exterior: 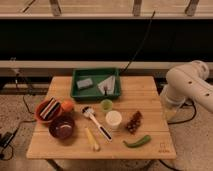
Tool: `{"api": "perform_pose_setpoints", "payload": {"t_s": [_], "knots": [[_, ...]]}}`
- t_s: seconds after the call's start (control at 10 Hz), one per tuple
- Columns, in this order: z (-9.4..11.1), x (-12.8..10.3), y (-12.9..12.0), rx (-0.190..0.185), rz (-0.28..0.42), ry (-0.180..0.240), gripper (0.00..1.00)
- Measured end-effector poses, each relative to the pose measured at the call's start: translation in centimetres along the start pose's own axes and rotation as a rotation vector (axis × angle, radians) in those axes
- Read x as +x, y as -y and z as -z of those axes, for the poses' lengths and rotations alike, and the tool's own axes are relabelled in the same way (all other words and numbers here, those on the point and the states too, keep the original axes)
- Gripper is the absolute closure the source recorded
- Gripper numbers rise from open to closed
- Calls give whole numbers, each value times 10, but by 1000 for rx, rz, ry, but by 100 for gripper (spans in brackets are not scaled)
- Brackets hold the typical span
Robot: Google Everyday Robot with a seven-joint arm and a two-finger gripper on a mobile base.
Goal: Place pepper in purple bowl
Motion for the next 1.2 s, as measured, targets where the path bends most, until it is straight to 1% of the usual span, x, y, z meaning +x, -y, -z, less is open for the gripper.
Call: {"api": "perform_pose_setpoints", "payload": {"t_s": [0.1,0.2,0.3,0.5,0.6,0.8,0.9,1.2], "knots": [[-3,-2,-3,-7,17,6,35],[-10,-5,-13,-24,44,19,35],[-23,-9,-23,-40,71,33,35],[-56,-23,-48,-72,125,76,35],[-68,-29,-59,-88,144,94,35],[-88,-38,-69,-110,161,120,35],[-102,-45,-73,-123,173,137,35],[-123,-46,-79,-155,173,173,35]]}}
